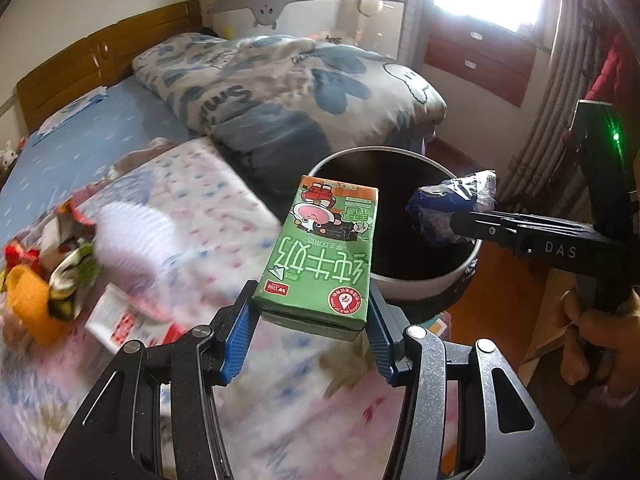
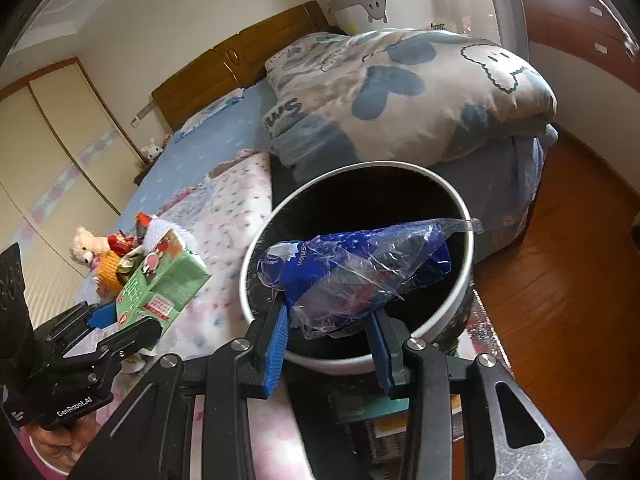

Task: Collect trash
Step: 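Carry the carton and bag over the trash bin with both tools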

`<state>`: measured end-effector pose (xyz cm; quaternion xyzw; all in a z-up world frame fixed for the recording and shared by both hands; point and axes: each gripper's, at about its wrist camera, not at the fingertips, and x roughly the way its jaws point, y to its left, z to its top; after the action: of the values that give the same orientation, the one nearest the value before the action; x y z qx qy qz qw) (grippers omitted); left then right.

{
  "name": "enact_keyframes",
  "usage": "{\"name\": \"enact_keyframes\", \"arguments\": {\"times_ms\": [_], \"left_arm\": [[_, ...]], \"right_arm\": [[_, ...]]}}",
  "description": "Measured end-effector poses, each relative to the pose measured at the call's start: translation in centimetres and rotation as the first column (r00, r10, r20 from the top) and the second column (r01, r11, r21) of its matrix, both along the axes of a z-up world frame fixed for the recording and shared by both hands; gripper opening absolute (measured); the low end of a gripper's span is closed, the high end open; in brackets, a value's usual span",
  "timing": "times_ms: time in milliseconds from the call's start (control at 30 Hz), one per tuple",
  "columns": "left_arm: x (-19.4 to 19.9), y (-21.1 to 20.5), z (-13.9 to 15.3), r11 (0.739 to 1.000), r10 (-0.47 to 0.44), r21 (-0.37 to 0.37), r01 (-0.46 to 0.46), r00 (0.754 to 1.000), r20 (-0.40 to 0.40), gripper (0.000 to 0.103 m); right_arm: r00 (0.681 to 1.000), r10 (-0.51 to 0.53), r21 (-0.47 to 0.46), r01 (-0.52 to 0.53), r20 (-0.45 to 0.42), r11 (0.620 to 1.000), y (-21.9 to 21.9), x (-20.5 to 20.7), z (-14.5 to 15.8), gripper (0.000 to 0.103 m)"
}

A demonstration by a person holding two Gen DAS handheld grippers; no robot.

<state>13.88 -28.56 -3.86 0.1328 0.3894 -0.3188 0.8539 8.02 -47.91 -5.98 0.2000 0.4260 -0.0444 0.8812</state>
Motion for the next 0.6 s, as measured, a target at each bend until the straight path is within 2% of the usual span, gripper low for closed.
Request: {"name": "enact_keyframes", "arguments": {"times_ms": [300, 533, 600], "left_arm": [[2.1, -4.0, -1.3, 0.999, -0.031, 0.023, 0.032, 0.999, -0.043, 0.05], [3.3, -5.2, -2.7, 0.998, -0.04, 0.036, 0.043, 0.996, -0.081, 0.051], [3.5, -5.3, -2.9, 0.998, -0.038, 0.037, 0.041, 0.996, -0.085, 0.057]], "right_arm": [[0.998, 0.02, -0.014, -0.021, -0.052, 1.0, -1.9, 2.1, -0.5, 0.039], [0.997, 0.019, -0.023, -0.021, -0.073, 1.0, -2.7, 3.2, -0.8, 0.042], [0.997, 0.019, -0.027, -0.021, -0.079, 0.999, -2.7, 3.4, -0.8, 0.045]]}}
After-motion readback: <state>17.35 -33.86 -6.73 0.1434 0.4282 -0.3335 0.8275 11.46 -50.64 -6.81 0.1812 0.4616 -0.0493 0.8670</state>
